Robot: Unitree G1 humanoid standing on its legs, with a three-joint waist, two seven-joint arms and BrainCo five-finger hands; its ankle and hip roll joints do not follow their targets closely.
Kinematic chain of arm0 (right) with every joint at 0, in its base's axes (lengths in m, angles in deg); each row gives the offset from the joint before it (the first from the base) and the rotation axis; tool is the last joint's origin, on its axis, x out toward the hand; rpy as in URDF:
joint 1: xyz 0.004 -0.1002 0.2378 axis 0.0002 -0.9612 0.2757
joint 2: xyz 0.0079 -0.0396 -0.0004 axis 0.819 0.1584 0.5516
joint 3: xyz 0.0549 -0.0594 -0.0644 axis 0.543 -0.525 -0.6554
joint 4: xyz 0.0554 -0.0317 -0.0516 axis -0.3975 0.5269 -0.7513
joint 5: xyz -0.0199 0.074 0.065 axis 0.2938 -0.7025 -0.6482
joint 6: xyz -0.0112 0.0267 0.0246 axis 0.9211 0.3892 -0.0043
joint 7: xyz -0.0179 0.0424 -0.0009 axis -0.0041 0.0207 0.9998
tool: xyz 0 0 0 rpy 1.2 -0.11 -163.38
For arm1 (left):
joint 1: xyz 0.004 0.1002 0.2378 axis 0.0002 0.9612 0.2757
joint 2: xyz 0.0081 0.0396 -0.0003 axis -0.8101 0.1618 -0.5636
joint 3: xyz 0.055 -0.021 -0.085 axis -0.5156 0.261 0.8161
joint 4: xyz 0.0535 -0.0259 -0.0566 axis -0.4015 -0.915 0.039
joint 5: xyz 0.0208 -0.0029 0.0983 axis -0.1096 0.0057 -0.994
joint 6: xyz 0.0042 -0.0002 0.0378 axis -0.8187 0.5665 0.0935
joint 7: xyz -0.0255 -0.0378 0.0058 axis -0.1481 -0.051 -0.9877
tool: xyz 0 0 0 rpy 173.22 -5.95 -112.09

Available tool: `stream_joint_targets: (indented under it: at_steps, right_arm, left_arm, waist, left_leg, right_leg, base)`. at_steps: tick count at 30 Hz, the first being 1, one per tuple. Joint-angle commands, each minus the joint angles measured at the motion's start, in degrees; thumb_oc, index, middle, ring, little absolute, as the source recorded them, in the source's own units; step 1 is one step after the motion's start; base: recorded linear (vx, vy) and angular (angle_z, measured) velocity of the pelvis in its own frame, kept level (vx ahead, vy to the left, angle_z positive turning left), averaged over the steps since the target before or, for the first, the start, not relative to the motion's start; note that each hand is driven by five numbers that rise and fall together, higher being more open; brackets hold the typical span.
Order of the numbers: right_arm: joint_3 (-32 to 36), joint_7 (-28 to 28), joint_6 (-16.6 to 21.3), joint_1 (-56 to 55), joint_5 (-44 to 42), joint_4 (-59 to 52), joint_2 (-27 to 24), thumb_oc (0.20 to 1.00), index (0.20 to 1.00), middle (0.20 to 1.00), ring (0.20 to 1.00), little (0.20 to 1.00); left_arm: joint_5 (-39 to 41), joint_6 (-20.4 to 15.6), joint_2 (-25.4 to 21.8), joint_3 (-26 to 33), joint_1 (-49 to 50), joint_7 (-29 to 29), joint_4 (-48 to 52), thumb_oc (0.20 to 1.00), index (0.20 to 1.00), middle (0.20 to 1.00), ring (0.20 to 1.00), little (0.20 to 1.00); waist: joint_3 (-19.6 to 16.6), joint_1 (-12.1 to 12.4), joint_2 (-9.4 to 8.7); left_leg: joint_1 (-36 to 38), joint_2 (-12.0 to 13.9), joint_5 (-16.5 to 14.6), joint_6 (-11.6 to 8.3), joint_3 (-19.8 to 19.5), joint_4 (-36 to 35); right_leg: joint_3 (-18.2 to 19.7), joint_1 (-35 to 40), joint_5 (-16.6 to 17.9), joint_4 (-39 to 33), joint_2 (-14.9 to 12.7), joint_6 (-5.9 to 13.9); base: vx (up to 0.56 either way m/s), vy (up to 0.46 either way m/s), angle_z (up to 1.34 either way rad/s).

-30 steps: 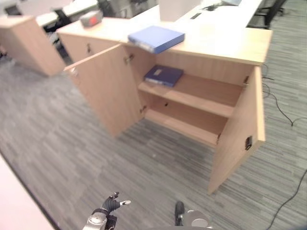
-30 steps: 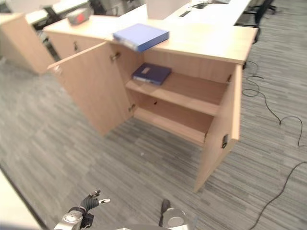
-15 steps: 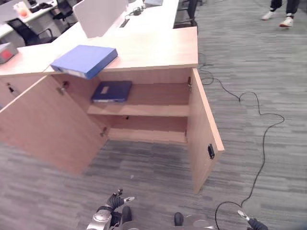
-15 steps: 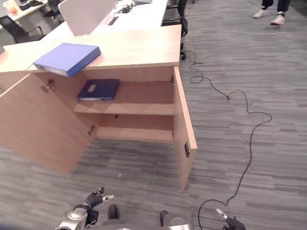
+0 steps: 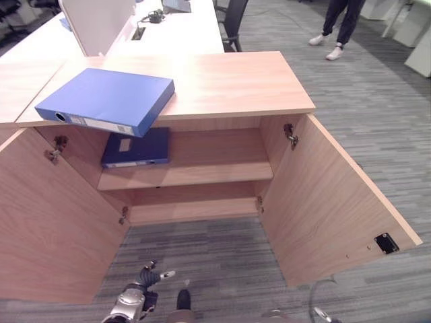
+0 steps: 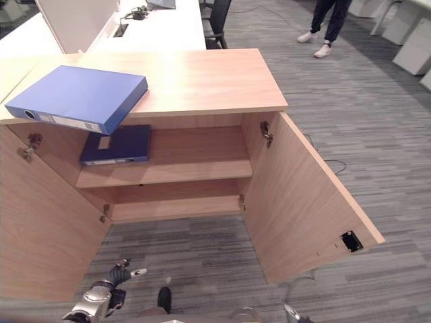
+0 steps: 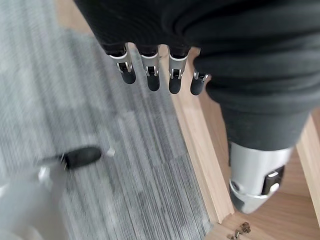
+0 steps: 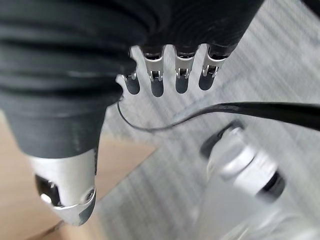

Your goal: Put the empty folder in the office cabinet

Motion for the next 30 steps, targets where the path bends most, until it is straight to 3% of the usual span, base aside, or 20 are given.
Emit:
stream_joint_targets:
  at_steps: [1, 2, 3, 4, 5, 6, 7, 8, 10, 12, 18, 26, 28, 29, 30]
  right_arm:
    - [-2.0, -0.4, 1.1, 2.6, -1.0, -1.2, -2.1, 1.000, 1.000, 1.000, 1.000, 1.000]
    - [-2.4, -0.3, 1.2, 2.5, -0.9, -1.2, -1.8, 1.000, 1.000, 1.000, 1.000, 1.000]
    - [-2.4, -0.3, 1.2, 2.6, -0.9, -1.2, -1.8, 1.000, 1.000, 1.000, 1.000, 1.000]
    - [-3.8, 0.1, 1.3, 2.3, -0.3, -1.3, -1.2, 1.000, 1.000, 1.000, 1.000, 1.000]
    - [-4.2, 0.1, 1.4, 2.4, -0.1, -1.2, -1.1, 1.000, 1.000, 1.000, 1.000, 1.000]
    - [-6.0, 0.3, 1.7, 2.1, 0.6, -1.0, -0.5, 1.000, 1.000, 1.000, 1.000, 1.000]
    - [-7.0, 0.4, 1.6, 2.1, 1.2, -1.0, -0.3, 1.000, 1.000, 1.000, 1.000, 1.000]
    - [-7.7, 0.5, 1.4, 1.7, 1.8, -1.1, 0.1, 1.000, 1.000, 1.000, 1.000, 1.000]
    - [-9.3, 1.0, 1.2, 0.4, 3.1, -0.8, 0.3, 1.000, 1.000, 1.000, 1.000, 1.000]
    - [-9.8, 0.9, 1.2, 0.4, 3.8, -1.0, 0.1, 1.000, 1.000, 1.000, 1.000, 1.000]
    - [-10.6, 1.6, 1.5, -0.4, 4.4, -1.4, -0.1, 1.000, 1.000, 1.000, 1.000, 1.000]
    - [-11.0, 0.9, 1.4, -1.3, 8.5, -0.8, -2.1, 1.000, 1.000, 1.000, 1.000, 1.000]
    - [-11.9, 1.5, 2.1, -1.3, 10.2, -5.6, -4.3, 1.000, 1.000, 1.000, 1.000, 1.000]
    - [-13.0, 2.4, 2.9, -3.0, 12.4, -14.8, -6.6, 1.000, 1.000, 1.000, 1.000, 1.000]
    - [-13.0, 2.3, 2.8, -3.2, 12.4, -15.0, -6.6, 1.000, 1.000, 1.000, 1.000, 1.000]
  left_arm:
    - [1.3, -1.1, -0.9, 1.8, 0.0, 0.0, 4.9, 1.000, 1.000, 1.000, 1.000, 1.000]
    - [1.2, -1.0, -0.8, 2.0, 0.2, -0.2, 4.6, 1.000, 1.000, 1.000, 1.000, 1.000]
    - [1.2, -1.0, -0.8, 2.1, 0.2, -0.2, 4.7, 1.000, 1.000, 1.000, 1.000, 1.000]
    - [0.5, -0.8, -0.4, 2.6, 0.9, -0.6, 3.9, 1.000, 1.000, 1.000, 1.000, 1.000]
    - [0.3, -0.6, -0.2, 2.9, 1.1, -0.8, 3.7, 1.000, 1.000, 1.000, 1.000, 1.000]
    - [0.0, -0.3, 0.3, 3.0, 1.3, -0.9, 3.0, 1.000, 1.000, 1.000, 1.000, 1.000]
    - [-0.6, -0.1, 0.6, 2.8, 1.1, -0.8, 2.7, 1.000, 1.000, 1.000, 1.000, 1.000]
    - [-1.2, -0.1, 1.0, 2.5, 0.9, -1.0, 2.3, 1.000, 1.000, 1.000, 1.000, 1.000]
    - [-2.6, -0.4, 2.4, 1.7, 0.9, -1.1, 1.4, 1.000, 1.000, 1.000, 1.000, 1.000]
    - [-2.1, -0.3, 3.4, 1.6, 1.4, -1.1, 0.8, 1.000, 1.000, 1.000, 1.000, 1.000]
    - [-4.2, -0.1, 4.6, 0.5, 3.2, -1.4, 0.4, 1.000, 1.000, 1.000, 1.000, 1.000]
    - [-4.4, 0.2, 3.9, 1.0, 3.8, -1.4, 1.8, 1.000, 1.000, 1.000, 1.000, 1.000]
    - [-4.6, 0.3, 2.4, 1.5, 4.1, -1.8, 3.7, 1.000, 1.000, 1.000, 1.000, 1.000]
    - [-5.4, 0.4, 1.2, 1.9, 5.3, -2.4, 5.5, 1.000, 1.000, 1.000, 1.000, 1.000]
    - [-5.4, 0.4, 1.2, 1.9, 5.4, -2.4, 5.5, 1.000, 1.000, 1.000, 1.000, 1.000]
  waist:
    - [1.0, 0.8, 1.92]
    - [1.0, 0.8, 2.01]
    - [0.9, 0.8, 2.10]
    - [1.1, 0.8, 2.11]
    - [1.0, 0.9, 2.23]
    - [1.3, 0.9, 2.19]
    - [1.7, 0.8, 2.25]
    - [1.8, 0.5, 2.21]
    - [1.6, -0.5, 1.78]
    - [1.1, -0.1, 1.67]
    - [-0.5, 0.0, 1.61]
    - [-1.0, 0.4, 0.98]
    - [-0.8, 0.6, 0.41]
    - [-0.8, 0.7, -0.03]
    - [-0.8, 0.7, -0.02]
  left_leg:
    - [-0.2, 7.8, -1.6, -3.56, 4.3, -0.2]
    - [0.7, 6.7, -1.9, -2.74, 5.0, -0.9]
    - [0.5, 6.8, -1.7, -2.73, 5.1, -0.9]
    - [2.3, 4.2, -2.7, -1.19, 6.3, -1.6]
    - [2.5, 3.4, -2.7, -0.79, 6.8, -1.8]
    - [3.7, 1.5, -3.3, -0.16, 7.3, -2.4]
    - [4.4, 0.8, -3.8, -0.02, 7.4, -2.5]
    - [4.9, 0.0, -4.0, 0.19, 7.2, -2.7]
    - [5.7, -2.3, -4.9, 1.11, 5.8, -2.6]
    - [6.4, -2.9, -5.4, 1.35, 6.3, -2.5]
    - [9.0, -3.0, -6.7, 1.08, 6.2, -2.7]
    - [10.2, -2.8, -7.4, 0.88, 5.6, -2.7]
    - [10.1, -2.6, -7.4, 0.74, 5.6, -2.7]
    - [10.0, -2.5, -7.4, 0.65, 5.6, -2.7]
    - [10.1, -2.5, -7.4, 0.65, 5.6, -2.7]
  right_leg:
    - [-8.6, -2.7, 4.6, 0.9, -3.2, 0.51]
    - [-9.7, -2.8, 2.4, 2.0, -0.9, 0.55]
    - [-9.7, -3.0, 2.6, 1.8, -0.7, 0.51]
    - [-10.0, -3.7, -1.2, 1.7, 5.7, -0.39]
    - [-10.7, -4.0, -1.6, 0.3, 8.1, -0.72]
    - [-12.8, -4.5, -2.9, -2.6, 12.8, -2.66]
    - [-13.6, -5.3, -3.3, -2.9, 14.0, -3.28]
    - [-14.6, -5.0, -3.6, -4.3, 14.4, -3.98]
    - [-10.0, -3.3, -2.7, -7.9, 15.2, -5.22]
    - [-10.6, -0.8, -1.5, -11.0, 14.2, -5.40]
    - [-11.1, 4.5, -0.3, -16.9, 13.5, -4.73]
    - [-11.0, 7.0, -0.5, -18.5, 13.1, -4.46]
    - [-10.9, 6.8, -0.4, -18.5, 13.2, -4.44]
    - [-10.7, 6.7, -0.2, -18.6, 13.2, -4.30]
    - [-10.7, 6.7, -0.2, -18.6, 13.2, -4.30]
  base:
    - [-0.01, 0.491, -0.39]
    - [-0.01, 0.326, -0.36]
    - [0.07, 0.422, -0.43]
    - [0.07, 0.350, -0.67]
    - [0.13, 0.494, -0.49]
    - [0.11, 0.261, -0.21]
    - [0.13, 0.230, 0.58]
    - [0.14, 0.128, 0.42]
    - [0.17, 0.083, 0.50]
    - [0.13, 0.004, 0.54]
    - [0.10, -0.013, 0.00]
    - [0.04, -0.018, 0.03]
    - [-0.01, -0.050, 0.01]
    - [-0.01, -0.032, -0.01]
    - [0.00, 0.000, 0.00]
